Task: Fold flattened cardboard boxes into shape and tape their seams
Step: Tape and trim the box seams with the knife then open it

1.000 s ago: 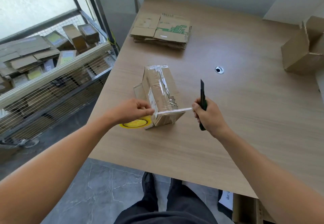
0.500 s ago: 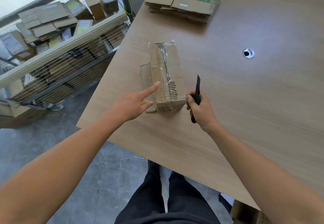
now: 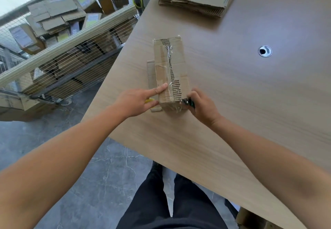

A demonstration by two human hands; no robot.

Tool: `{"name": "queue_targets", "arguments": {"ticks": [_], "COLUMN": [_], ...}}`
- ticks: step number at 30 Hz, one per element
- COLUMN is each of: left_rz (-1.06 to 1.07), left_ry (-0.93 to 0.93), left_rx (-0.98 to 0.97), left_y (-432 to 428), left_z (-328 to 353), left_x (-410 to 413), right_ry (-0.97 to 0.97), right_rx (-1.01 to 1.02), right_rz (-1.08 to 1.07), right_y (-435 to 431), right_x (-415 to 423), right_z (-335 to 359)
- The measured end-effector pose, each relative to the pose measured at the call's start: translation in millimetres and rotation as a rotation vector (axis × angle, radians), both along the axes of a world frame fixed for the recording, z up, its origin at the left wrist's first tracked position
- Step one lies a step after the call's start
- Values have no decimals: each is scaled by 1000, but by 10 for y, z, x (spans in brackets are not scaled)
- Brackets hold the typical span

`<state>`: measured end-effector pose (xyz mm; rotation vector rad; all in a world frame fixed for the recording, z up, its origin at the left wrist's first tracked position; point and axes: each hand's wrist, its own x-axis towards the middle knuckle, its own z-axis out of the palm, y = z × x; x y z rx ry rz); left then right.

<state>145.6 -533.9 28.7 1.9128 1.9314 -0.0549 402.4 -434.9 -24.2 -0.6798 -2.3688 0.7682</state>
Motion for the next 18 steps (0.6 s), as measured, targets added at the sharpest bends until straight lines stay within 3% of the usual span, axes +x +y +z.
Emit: {"name": "queue_targets", "arguments": {"ticks": [2, 5, 9, 16, 18], "left_rz": [-4, -27, -46, -48, -57], "left_ry": [-7, -46, -104, -188, -176], "left_rx": [15, 15, 28, 107, 131], "left_y": [24, 66, 72, 56, 53], "left_z": [-34, -45, -56, -133, -128], "left_x": [-48, -75, -148, -144, -133], "right_ry": [-38, -104, -196, -398, -311], "right_rx": [138, 189, 14, -185, -244], "right_rz": [104, 214, 260, 0, -185], "right_y": [137, 273, 337, 224, 135], "right_x": [19, 30, 116, 84, 85], "right_z": [20, 137, 266, 449, 608]}}
